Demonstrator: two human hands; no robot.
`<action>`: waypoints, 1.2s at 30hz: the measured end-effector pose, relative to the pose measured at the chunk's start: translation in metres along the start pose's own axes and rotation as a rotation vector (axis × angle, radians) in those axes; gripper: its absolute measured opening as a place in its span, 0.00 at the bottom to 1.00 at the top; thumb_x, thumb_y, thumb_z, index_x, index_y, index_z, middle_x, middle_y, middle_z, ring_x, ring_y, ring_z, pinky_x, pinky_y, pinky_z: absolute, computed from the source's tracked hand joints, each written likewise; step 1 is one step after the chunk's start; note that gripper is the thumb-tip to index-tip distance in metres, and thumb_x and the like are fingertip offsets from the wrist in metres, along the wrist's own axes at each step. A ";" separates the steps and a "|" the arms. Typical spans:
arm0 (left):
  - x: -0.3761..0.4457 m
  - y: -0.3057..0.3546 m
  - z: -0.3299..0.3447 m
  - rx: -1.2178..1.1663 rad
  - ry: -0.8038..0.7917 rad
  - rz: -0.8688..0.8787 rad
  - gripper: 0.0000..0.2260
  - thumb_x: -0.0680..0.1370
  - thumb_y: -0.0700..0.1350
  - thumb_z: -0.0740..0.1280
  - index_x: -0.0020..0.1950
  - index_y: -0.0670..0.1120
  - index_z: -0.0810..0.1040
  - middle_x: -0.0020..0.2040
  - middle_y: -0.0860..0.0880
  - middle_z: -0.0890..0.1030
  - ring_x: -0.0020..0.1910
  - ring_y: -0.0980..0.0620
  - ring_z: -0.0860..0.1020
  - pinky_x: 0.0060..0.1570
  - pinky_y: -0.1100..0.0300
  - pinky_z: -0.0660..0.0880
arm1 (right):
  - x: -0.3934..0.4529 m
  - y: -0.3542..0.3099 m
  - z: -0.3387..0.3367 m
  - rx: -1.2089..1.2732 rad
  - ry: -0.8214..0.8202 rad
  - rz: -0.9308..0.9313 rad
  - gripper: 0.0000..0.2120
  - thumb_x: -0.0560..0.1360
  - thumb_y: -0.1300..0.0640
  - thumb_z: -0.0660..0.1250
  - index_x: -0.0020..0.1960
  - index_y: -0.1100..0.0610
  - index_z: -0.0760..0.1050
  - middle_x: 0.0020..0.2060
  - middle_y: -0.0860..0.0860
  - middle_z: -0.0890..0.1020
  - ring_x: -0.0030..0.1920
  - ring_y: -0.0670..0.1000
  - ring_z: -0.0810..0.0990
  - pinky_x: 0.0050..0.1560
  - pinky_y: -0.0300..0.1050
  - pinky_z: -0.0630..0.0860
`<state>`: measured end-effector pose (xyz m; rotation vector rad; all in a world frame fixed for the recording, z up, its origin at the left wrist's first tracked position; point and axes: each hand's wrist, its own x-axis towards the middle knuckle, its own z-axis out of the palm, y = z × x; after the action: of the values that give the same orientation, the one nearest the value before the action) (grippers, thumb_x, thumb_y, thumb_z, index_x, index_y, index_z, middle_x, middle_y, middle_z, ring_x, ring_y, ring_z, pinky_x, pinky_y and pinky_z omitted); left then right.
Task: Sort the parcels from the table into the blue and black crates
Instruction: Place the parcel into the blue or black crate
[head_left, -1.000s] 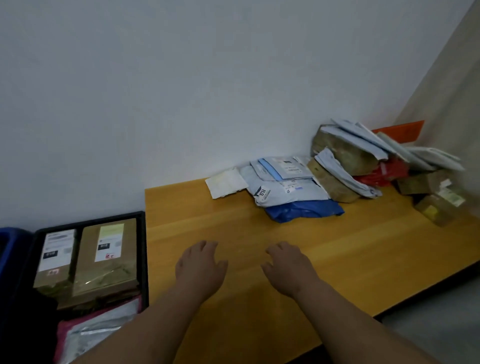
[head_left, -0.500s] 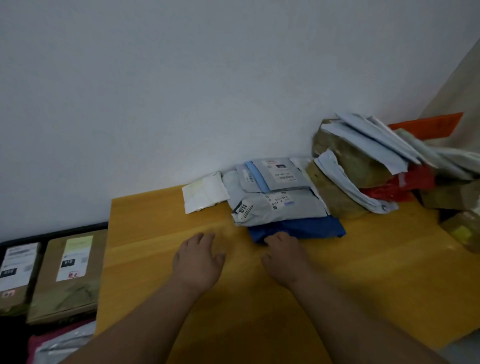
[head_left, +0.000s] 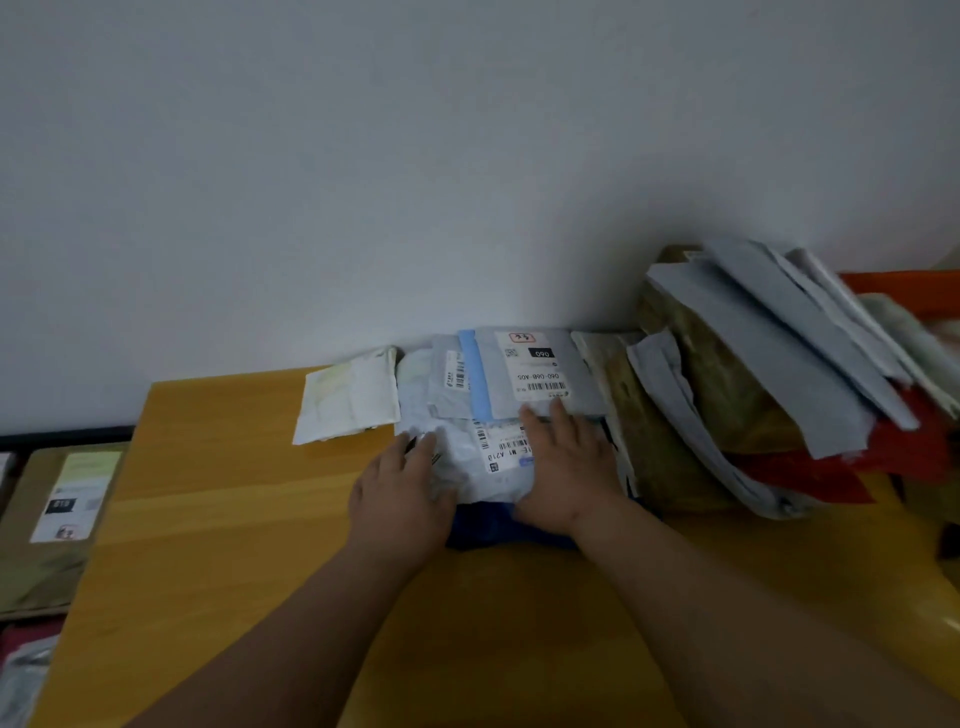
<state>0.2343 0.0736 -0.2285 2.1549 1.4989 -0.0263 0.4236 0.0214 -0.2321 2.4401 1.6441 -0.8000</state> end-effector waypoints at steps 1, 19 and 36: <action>0.004 0.004 0.000 0.034 0.000 0.008 0.30 0.80 0.55 0.61 0.79 0.56 0.53 0.80 0.49 0.53 0.77 0.45 0.55 0.74 0.47 0.56 | 0.004 0.002 0.002 -0.019 -0.042 -0.003 0.60 0.66 0.43 0.76 0.78 0.44 0.32 0.78 0.52 0.35 0.78 0.61 0.38 0.76 0.64 0.45; -0.018 -0.043 0.013 0.118 -0.289 -0.049 0.29 0.81 0.60 0.56 0.78 0.63 0.47 0.80 0.54 0.49 0.78 0.46 0.51 0.74 0.39 0.52 | -0.010 -0.036 0.035 -0.010 -0.118 -0.117 0.39 0.74 0.54 0.67 0.79 0.43 0.50 0.80 0.50 0.50 0.78 0.56 0.51 0.76 0.60 0.49; -0.127 -0.141 -0.010 0.077 -0.245 -0.101 0.21 0.80 0.61 0.55 0.74 0.62 0.61 0.77 0.56 0.60 0.74 0.47 0.62 0.73 0.38 0.53 | -0.110 -0.133 0.074 0.086 -0.226 -0.043 0.34 0.73 0.42 0.61 0.75 0.47 0.53 0.70 0.53 0.71 0.68 0.60 0.70 0.69 0.55 0.64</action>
<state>0.0579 0.0032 -0.2374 2.0473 1.4814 -0.3752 0.2478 -0.0418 -0.2167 2.2741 1.6134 -1.1282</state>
